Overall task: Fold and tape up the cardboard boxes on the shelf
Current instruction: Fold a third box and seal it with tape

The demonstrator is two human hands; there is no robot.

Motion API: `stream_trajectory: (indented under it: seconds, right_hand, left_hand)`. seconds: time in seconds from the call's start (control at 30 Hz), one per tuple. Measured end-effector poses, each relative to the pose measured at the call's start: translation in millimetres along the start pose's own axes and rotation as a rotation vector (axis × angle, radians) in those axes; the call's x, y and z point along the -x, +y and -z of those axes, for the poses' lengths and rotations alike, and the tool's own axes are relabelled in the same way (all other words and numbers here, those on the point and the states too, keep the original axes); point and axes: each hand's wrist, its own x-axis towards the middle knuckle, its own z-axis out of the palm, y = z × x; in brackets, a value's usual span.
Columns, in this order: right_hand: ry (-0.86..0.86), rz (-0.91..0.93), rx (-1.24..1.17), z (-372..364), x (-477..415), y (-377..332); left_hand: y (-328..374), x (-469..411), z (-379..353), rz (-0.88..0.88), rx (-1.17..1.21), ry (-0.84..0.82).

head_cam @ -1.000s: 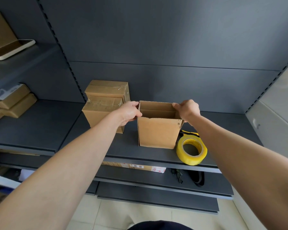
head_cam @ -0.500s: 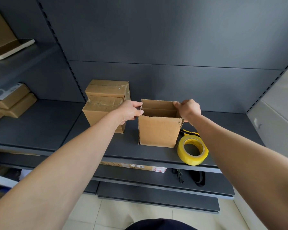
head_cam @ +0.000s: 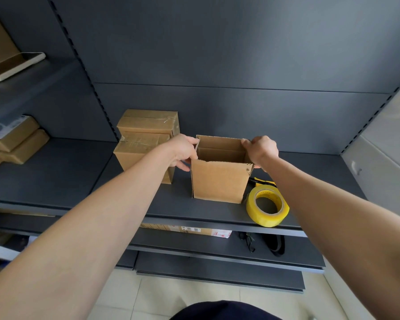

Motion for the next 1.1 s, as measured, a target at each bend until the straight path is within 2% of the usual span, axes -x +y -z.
stream_trajectory:
  seconds: [0.1,0.27,0.37,0.47,0.63,0.77,0.97,1.1]
  right_hand:
    - [0.006,-0.008,0.003,0,1,-1]
    - [0.01,0.0,0.036,1,3,0]
    - [-0.006,0.02,0.039,1,3,-2]
    - [-0.003,0.031,0.052,1,4,-2]
    - [-0.029,0.014,0.014,2,4,0]
    - [-0.112,-0.048,-0.11,6,5,-2]
    - [-0.233,-0.176,-0.444,18,8,6]
    - [-0.373,-0.197,-0.55,25,11,14]
  left_hand:
    - [5,1,1,0.003,-0.049,-0.04]
    - [-1,-2,-6,-0.085,-0.085,0.039]
    - [-8,-5,-5,-0.118,-0.133,0.025]
    - [-12,-8,-5,-0.059,-0.153,-0.065]
    - [-23,-11,-4,0.047,-0.006,-0.152]
    - [-26,-14,-2,0.044,0.009,-0.19]
    - [-29,-17,-6,0.019,0.009,-0.191]
    - [-29,-20,-9,0.004,0.014,-0.175]
